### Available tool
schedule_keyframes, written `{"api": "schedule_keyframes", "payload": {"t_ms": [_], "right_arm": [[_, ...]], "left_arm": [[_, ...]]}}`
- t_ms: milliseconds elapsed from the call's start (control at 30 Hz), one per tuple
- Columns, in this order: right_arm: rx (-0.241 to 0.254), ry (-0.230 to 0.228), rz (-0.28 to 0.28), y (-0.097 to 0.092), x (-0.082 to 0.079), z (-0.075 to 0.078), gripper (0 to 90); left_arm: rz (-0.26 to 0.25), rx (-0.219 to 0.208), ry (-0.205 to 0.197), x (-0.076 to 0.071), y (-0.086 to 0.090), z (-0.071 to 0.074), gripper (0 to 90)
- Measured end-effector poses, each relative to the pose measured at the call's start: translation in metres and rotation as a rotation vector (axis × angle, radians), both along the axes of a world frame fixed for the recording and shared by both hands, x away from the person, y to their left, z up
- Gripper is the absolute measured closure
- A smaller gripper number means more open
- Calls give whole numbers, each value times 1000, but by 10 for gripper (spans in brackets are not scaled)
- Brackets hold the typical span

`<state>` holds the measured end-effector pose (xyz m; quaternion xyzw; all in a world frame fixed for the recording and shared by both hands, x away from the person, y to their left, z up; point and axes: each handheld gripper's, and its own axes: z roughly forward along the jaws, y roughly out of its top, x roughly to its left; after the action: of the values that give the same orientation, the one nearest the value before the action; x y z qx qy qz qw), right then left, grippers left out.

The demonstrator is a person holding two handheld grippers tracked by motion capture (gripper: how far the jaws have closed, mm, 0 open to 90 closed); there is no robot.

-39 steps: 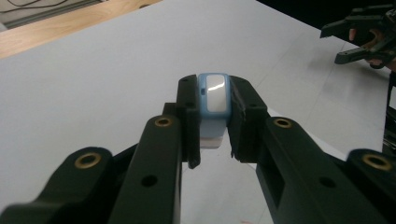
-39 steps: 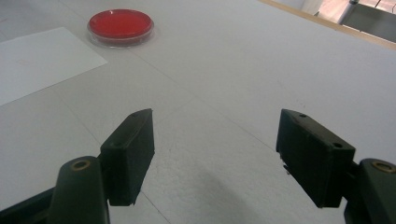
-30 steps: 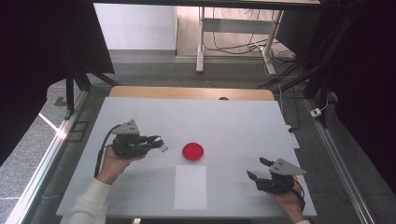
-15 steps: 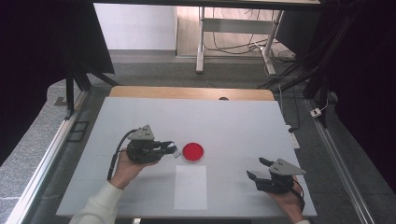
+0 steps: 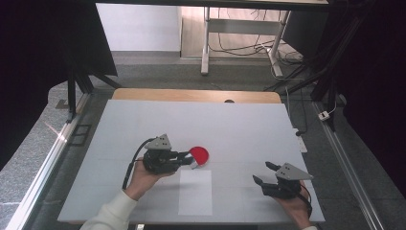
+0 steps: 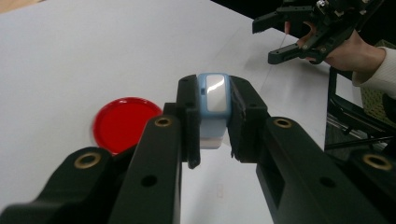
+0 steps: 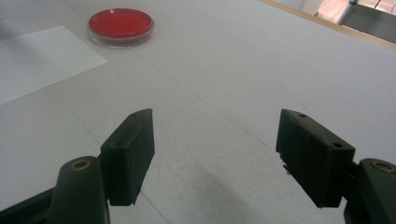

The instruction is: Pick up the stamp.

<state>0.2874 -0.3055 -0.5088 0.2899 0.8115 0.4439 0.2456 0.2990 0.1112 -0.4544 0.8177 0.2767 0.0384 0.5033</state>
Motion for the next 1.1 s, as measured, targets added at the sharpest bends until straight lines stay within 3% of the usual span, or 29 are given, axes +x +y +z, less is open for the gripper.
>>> {"api": "schedule_keyframes", "payload": {"t_ms": [333, 600, 1100], "right_arm": [[-2, -2, -4, 1, 0, 0, 275], [5, -14, -8, 1, -1, 1, 267], [9, -16, -17, 1, 0, 2, 270]], "left_arm": [[19, 15, -3, -3, -20, -5, 756], [50, 5, -4, -3, -19, -4, 756], [53, 8, -5, -3, -16, -4, 756]]}}
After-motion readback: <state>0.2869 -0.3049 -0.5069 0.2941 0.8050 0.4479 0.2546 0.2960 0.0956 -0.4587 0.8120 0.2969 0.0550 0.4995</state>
